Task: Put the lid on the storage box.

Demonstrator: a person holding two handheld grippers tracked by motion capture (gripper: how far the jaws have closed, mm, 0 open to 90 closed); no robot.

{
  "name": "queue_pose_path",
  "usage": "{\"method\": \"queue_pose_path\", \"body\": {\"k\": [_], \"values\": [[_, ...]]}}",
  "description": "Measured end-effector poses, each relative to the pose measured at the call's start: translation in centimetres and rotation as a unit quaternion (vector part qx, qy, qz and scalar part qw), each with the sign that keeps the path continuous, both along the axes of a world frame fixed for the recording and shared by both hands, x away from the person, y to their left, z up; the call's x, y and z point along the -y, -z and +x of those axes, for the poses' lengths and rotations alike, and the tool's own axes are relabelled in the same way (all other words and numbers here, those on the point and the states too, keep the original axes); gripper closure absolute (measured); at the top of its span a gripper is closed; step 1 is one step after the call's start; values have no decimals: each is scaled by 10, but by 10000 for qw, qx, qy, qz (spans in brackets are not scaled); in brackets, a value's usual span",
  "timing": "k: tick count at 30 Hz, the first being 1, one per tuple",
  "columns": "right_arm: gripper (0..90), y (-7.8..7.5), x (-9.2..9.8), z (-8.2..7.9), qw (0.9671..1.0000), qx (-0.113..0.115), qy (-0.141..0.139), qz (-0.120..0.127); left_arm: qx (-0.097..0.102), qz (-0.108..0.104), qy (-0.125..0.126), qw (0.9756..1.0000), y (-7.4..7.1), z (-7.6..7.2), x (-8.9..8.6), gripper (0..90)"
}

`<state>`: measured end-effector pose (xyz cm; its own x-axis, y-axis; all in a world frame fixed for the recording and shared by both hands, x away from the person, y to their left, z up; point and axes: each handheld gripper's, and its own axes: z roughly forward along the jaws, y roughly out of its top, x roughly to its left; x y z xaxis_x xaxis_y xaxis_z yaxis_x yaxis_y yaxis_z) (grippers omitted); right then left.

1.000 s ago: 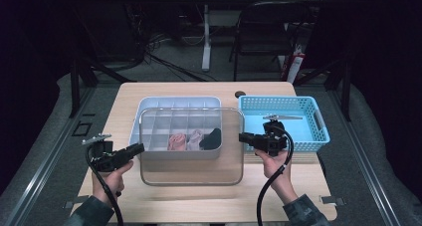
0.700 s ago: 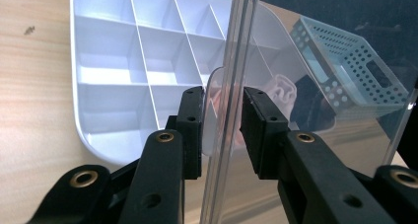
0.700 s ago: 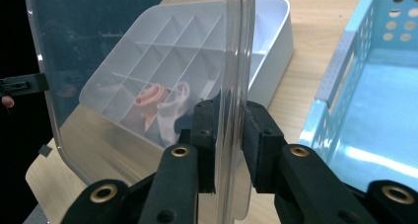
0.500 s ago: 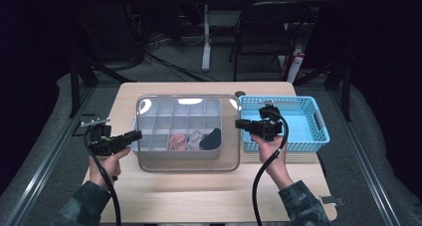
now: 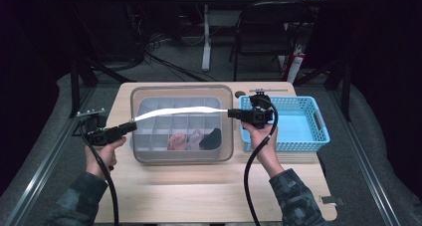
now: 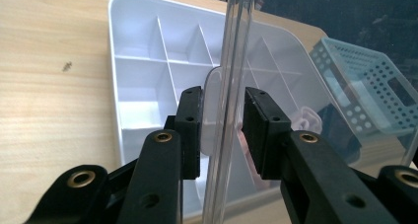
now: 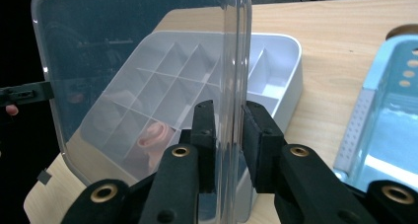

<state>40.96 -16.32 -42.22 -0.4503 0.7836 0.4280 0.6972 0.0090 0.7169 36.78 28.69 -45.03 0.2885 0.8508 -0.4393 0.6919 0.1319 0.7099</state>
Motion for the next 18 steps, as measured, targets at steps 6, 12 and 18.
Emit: {"method": "queue_pose_path", "body": {"k": [6, 12, 18], "values": [[768, 0, -6, 11, 10000, -63, 34, 38, -26, 143, -10, 9999, -7, 13, -4, 696], [766, -1, -10, 21, 9999, -92, 89, 96, 13, 249, -46, 9997, -15, 23, -5, 694], [764, -3, -15, 29, 9998, -77, 147, 89, -27, 320, -34, 9995, -18, 34, -7, 690]]}}
